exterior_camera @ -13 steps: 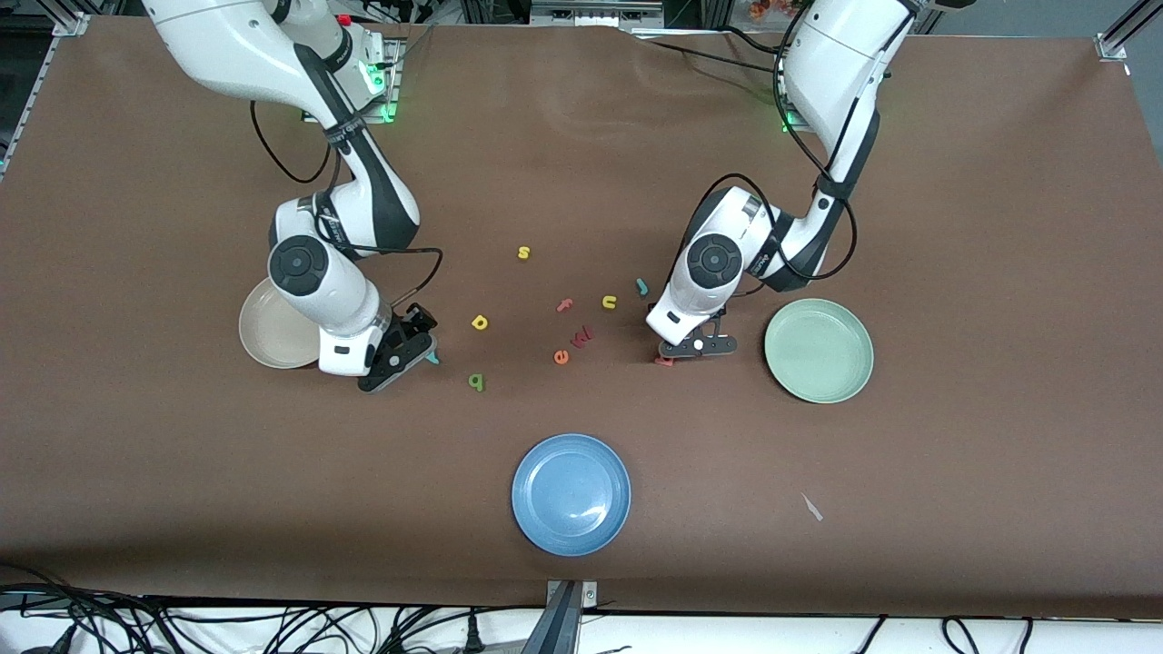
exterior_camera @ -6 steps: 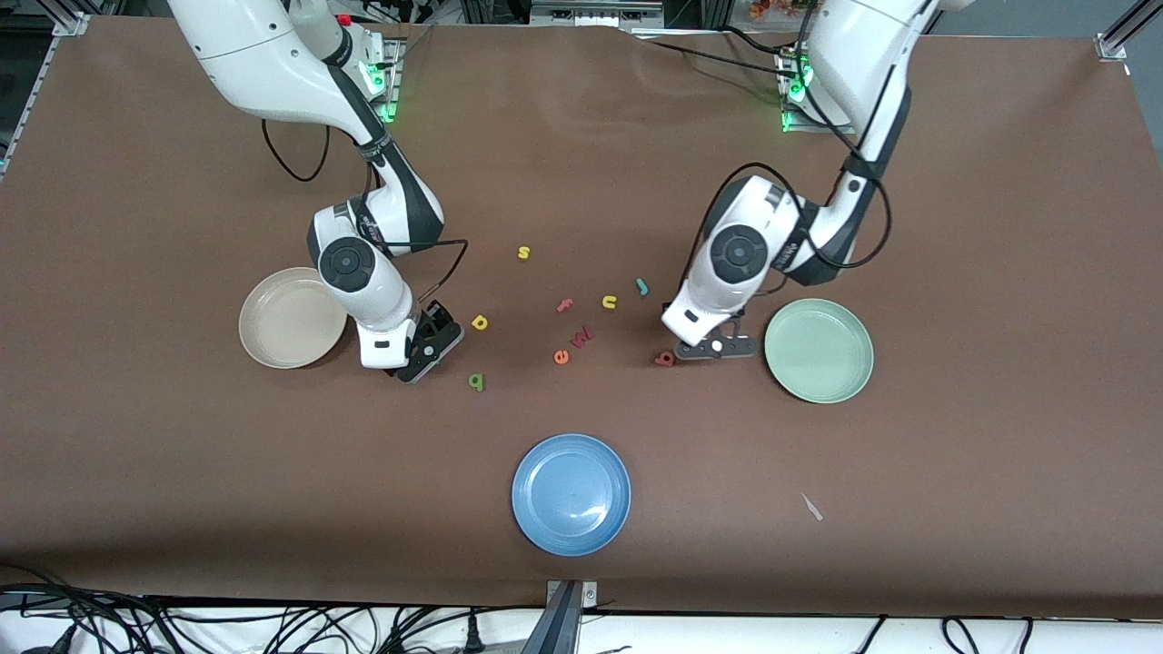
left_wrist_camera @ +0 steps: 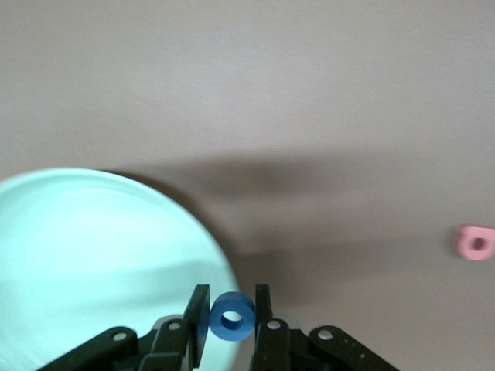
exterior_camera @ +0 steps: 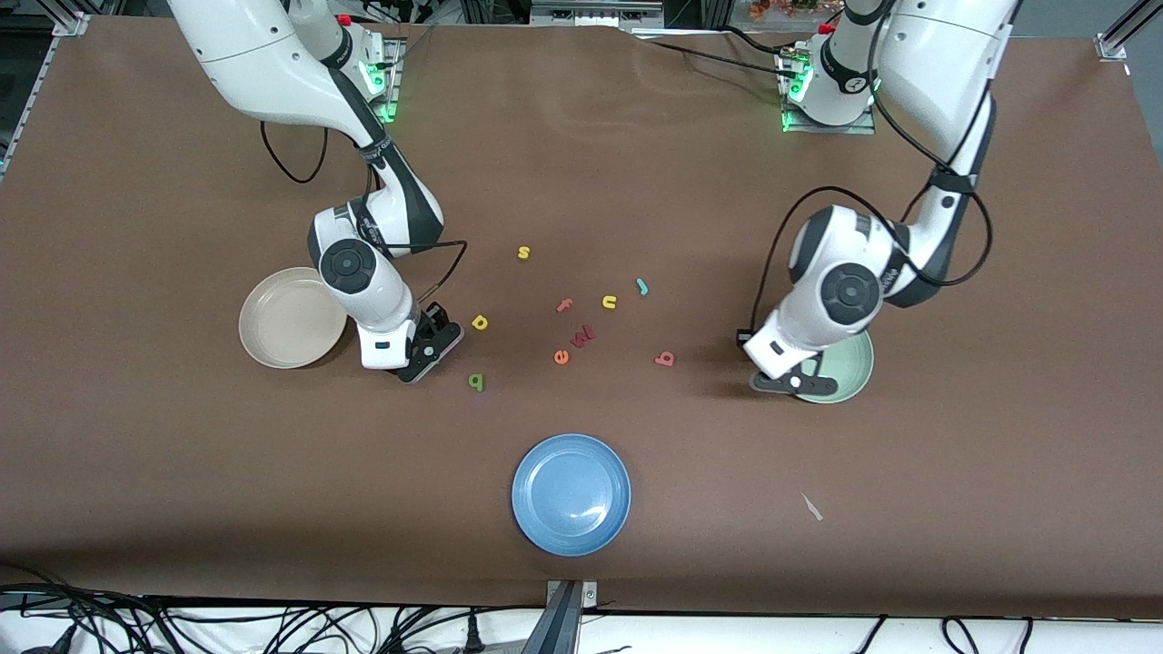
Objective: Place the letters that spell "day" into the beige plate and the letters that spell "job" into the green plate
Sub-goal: 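Carry the blue o to the green plate while the right gripper grasps the cyan y, then release the blue o while the right gripper carries the y to the white plate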
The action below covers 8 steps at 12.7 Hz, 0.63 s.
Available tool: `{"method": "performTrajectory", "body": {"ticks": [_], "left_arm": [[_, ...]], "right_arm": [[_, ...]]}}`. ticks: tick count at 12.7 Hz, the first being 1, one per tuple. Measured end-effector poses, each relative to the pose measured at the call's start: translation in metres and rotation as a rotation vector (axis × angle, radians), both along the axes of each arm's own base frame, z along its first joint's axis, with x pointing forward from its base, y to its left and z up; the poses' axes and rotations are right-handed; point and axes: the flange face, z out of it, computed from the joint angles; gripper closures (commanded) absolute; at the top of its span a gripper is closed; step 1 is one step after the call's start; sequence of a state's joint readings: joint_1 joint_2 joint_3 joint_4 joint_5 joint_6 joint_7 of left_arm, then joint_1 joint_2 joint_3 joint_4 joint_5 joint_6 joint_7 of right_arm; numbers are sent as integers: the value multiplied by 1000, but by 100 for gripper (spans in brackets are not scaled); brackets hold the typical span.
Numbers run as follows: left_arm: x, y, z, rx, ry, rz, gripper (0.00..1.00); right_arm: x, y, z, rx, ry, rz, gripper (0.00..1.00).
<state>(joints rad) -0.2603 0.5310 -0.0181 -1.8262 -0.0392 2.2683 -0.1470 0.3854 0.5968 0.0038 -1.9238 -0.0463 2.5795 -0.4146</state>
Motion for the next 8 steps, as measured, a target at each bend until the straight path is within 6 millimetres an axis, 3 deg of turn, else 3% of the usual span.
{"method": "performTrajectory", "body": {"ticks": [1,2,3,4,6,8], "left_arm": [[5,22,-1,-5,3,-26,93],[9,44,-5,-8,8,-44,79],[11,64,-12,-11,19,-51,72],[11,78,-22,-12,33,-51,1],[9,90,-38,-11,49,-39,0],[10,87,-35,-15,42,-45,0]], "right_arm": [[0,0,-3,-1,2,1,42],[-1,0,-5,-1,2,1,44],[-1,0,-7,0,0,1,47],[-1,1,-7,2,-2,3,51],[-1,1,-6,2,-3,4,61],[-1,2,-5,4,-5,5,70]]}}
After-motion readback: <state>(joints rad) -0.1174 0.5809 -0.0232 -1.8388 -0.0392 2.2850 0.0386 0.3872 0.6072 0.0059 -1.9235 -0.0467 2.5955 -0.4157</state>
